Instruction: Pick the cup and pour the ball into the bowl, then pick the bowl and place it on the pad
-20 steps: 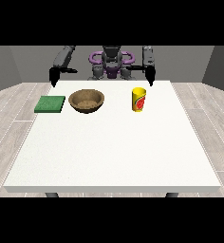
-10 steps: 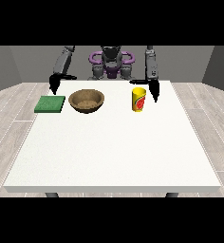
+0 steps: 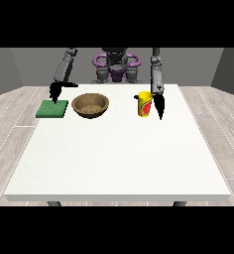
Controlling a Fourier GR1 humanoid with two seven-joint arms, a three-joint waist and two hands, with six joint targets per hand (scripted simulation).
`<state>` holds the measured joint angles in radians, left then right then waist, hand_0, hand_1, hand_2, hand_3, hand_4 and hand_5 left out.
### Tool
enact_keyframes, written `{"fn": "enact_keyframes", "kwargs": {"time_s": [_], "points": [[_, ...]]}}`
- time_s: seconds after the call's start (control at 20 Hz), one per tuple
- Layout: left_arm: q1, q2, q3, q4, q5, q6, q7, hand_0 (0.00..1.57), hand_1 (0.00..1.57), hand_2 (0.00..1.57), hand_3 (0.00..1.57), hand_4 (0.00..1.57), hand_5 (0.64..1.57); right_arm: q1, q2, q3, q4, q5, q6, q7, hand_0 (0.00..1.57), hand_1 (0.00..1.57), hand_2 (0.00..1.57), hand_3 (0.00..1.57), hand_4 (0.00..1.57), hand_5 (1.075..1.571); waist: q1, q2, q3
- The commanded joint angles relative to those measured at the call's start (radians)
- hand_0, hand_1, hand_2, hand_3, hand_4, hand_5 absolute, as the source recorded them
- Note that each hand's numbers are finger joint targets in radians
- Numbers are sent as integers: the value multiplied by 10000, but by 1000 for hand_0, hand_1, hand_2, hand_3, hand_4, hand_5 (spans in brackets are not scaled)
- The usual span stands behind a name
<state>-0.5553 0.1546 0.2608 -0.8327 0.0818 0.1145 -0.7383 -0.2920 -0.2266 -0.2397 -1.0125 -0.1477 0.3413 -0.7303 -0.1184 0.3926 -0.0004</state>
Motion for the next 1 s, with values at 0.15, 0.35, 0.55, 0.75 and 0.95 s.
{"fn": "enact_keyframes", "kwargs": {"time_s": [0.15, 0.35, 0.55, 0.75, 0.95], "points": [[-1005, 143, 271, 1064, 13, 435, -416, 0, 0, 0, 0, 0, 1411, -429, -752, -299, 642, -74, 453, -300, 0, 0, 0, 0, 0, 1541, -316, 514, 4], [-1108, 263, 429, 849, -479, 1866, -1021, 1352, 1352, 1571, 1571, 1111, 1560, -920, -1106, -415, 447, -280, 680, -562, 0, 0, 0, 0, 0, 1543, -808, 1406, 10], [-519, 203, 737, 614, -441, 2466, -1132, 1368, 1368, 1571, 1571, 1193, 1527, -914, -1787, -582, 103, -732, 1219, 0, 0, 0, 209, 0, 110, 1548, -1156, 1443, 1], [-31, 345, 339, 38, -1016, 3013, -494, 1386, 1386, 1571, 1571, 1226, 1532, -822, -1605, -391, 355, -638, 1048, 84, 0, 0, 227, 0, 179, 1552, -1175, 867, 12], [-175, 496, -927, -550, -3034, 4960, 1180, 1394, 1394, 1571, 1571, 1251, 1530, -1463, -1385, -1, 1221, -433, 941, 740, 0, 0, 214, 119, 231, 1553, -1377, -397, 46]]}}
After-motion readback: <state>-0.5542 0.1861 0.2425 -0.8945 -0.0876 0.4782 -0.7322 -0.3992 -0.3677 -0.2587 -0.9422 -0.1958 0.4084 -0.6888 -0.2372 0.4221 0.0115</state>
